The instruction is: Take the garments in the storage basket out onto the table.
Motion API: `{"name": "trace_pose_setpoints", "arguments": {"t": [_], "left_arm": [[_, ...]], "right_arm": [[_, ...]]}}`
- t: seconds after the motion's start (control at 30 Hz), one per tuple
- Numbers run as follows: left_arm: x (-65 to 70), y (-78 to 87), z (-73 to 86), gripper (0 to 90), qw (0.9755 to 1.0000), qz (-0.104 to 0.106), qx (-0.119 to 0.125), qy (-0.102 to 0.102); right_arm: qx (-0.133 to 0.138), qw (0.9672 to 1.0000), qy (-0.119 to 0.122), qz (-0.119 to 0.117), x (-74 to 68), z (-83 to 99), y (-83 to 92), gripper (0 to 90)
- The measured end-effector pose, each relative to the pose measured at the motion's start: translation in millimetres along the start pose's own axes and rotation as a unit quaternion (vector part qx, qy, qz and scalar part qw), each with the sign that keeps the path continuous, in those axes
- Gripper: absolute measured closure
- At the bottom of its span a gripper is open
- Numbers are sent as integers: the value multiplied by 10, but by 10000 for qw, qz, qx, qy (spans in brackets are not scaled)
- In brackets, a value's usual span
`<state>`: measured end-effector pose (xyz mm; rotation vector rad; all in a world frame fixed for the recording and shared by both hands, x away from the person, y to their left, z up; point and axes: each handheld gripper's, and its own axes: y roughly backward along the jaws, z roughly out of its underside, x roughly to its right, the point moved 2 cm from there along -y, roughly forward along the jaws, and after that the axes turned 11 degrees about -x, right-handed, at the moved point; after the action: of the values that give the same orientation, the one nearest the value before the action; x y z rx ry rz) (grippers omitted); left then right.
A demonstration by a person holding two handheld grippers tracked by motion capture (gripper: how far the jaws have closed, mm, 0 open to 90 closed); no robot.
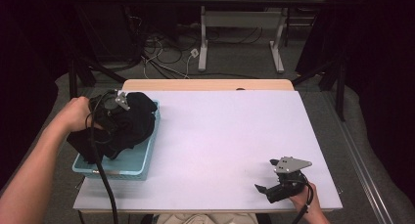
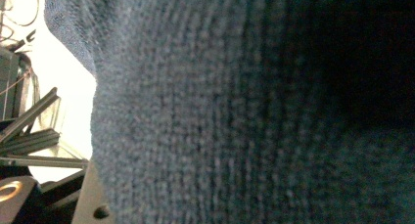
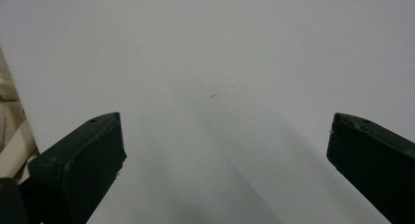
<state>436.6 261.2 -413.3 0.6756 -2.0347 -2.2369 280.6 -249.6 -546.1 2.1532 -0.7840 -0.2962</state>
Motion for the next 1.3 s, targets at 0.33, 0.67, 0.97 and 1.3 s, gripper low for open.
{"name": "trace_pose_setpoints", "arguments": {"t": [0.33, 0.67, 0.97, 1.3], "left_arm": [[-4, 226, -179, 428, 9987, 85, -105, -490], [21, 424, -407, 428, 9970, 37, -43, -776], [100, 512, -562, 428, 9947, 46, -40, -1031], [188, 590, -762, 427, 9917, 42, 1, -1284]], "right_arm": [[19, 10000, 35, -26, -3, 2, 0, 3], [27, 10000, 35, -6, -4, 3, 8, 3], [27, 10000, 41, 5, -5, 7, 11, 3], [21, 10000, 64, -12, -4, 5, 9, 3]]}}
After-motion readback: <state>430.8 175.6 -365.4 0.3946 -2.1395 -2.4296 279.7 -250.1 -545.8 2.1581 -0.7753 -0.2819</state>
